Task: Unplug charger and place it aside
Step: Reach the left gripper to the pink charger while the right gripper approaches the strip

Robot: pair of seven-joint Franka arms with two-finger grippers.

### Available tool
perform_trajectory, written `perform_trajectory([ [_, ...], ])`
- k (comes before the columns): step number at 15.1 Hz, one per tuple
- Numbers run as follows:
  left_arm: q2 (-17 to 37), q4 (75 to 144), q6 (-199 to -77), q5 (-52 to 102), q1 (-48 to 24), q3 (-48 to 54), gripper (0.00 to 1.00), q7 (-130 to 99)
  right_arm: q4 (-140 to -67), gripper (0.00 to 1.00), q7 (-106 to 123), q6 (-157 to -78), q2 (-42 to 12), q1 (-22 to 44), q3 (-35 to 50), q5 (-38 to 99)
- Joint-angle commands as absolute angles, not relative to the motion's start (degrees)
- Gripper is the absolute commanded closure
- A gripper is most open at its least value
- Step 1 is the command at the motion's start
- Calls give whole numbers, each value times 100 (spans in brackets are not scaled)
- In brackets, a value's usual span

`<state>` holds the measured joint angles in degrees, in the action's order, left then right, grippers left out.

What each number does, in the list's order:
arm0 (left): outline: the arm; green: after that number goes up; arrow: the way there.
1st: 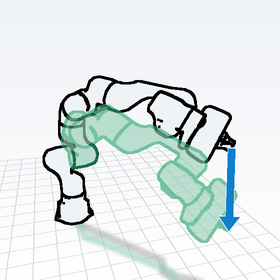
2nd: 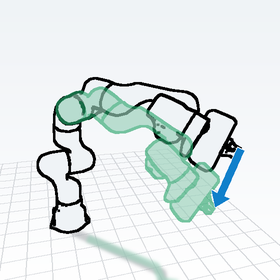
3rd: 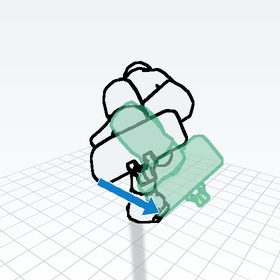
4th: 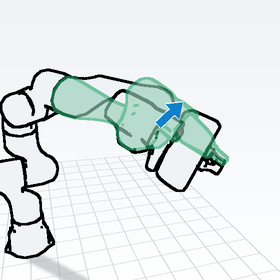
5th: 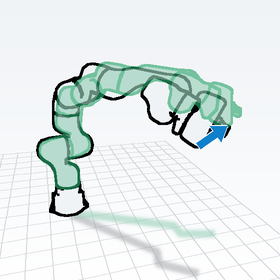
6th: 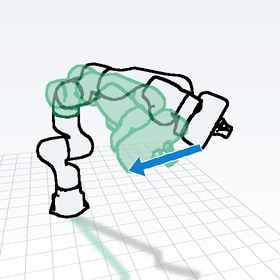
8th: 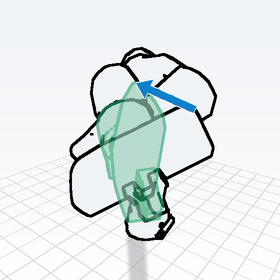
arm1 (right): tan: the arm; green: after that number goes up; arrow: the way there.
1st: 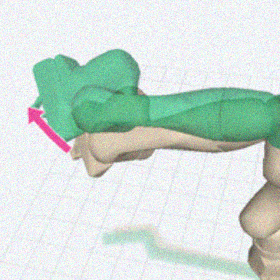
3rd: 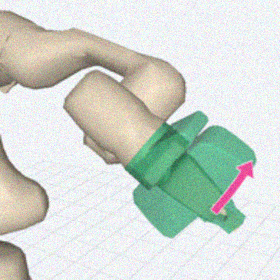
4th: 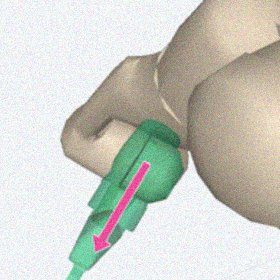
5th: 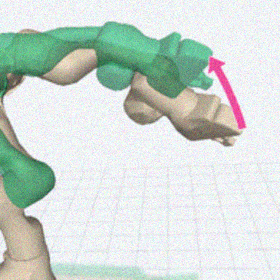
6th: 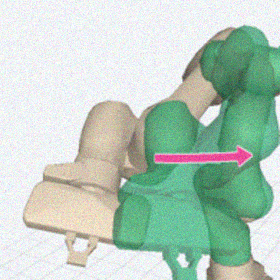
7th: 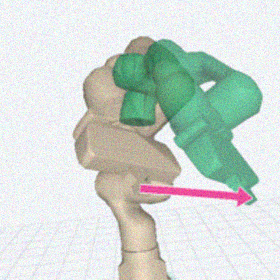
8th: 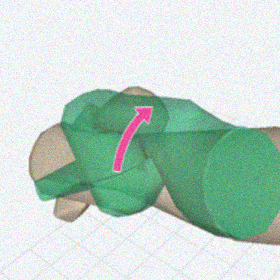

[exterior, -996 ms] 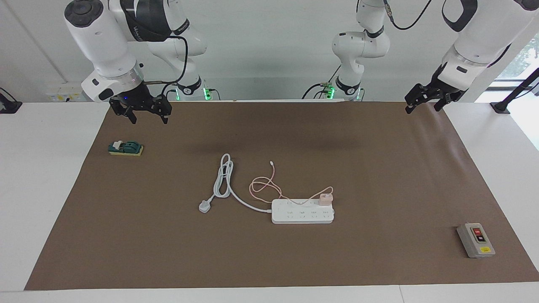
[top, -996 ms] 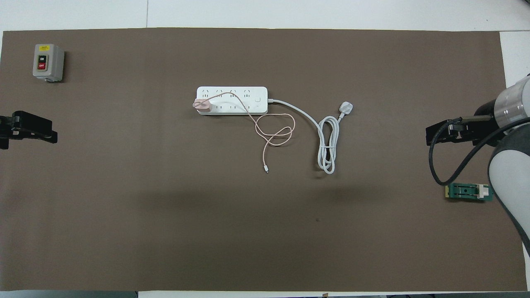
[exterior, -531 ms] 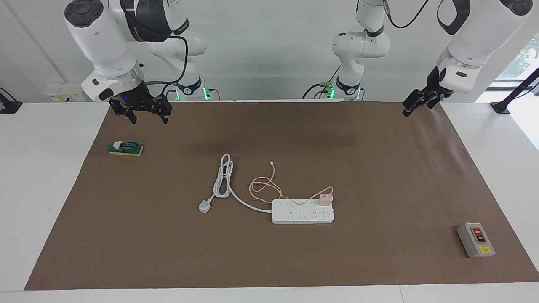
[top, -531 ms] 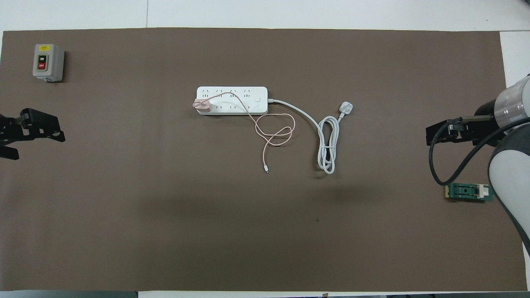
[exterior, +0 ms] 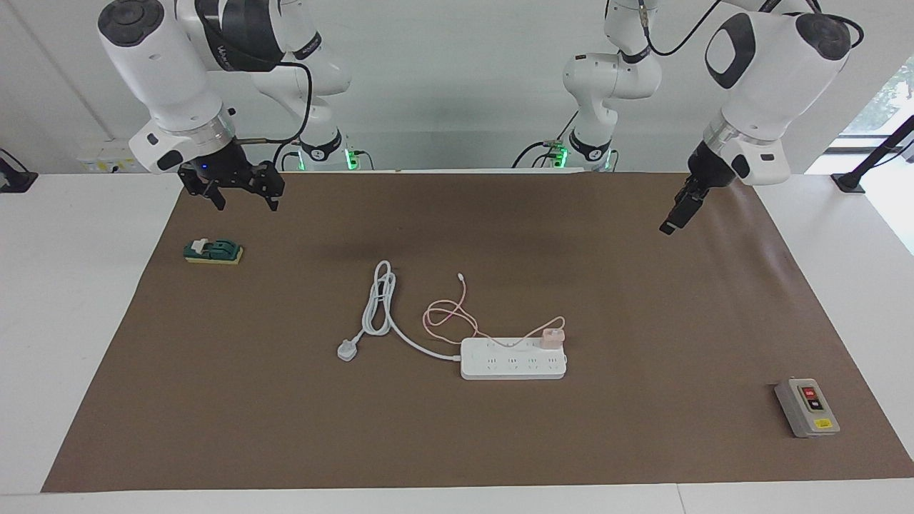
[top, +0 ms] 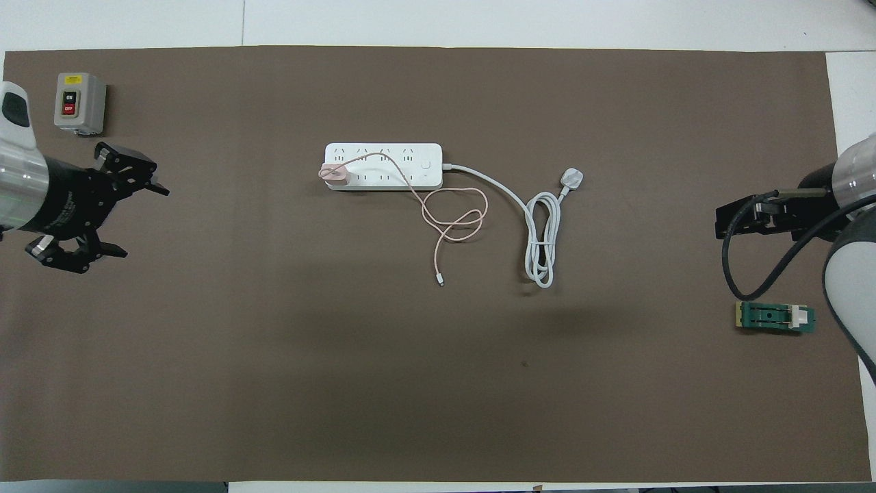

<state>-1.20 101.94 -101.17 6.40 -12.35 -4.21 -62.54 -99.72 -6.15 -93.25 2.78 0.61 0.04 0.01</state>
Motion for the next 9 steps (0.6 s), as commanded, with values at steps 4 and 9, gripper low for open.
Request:
perform_trajectory([
  [4, 772, 10143, -11213, 703, -1556, -483, 0, -8304, -10020, 0, -2108, -9563, 334, 17, 88, -70],
  [9, 1792, 9431, -11970, 756, -1740, -492, 0, -9791, -10159, 0, -4695, -9650, 360, 44, 123, 35],
])
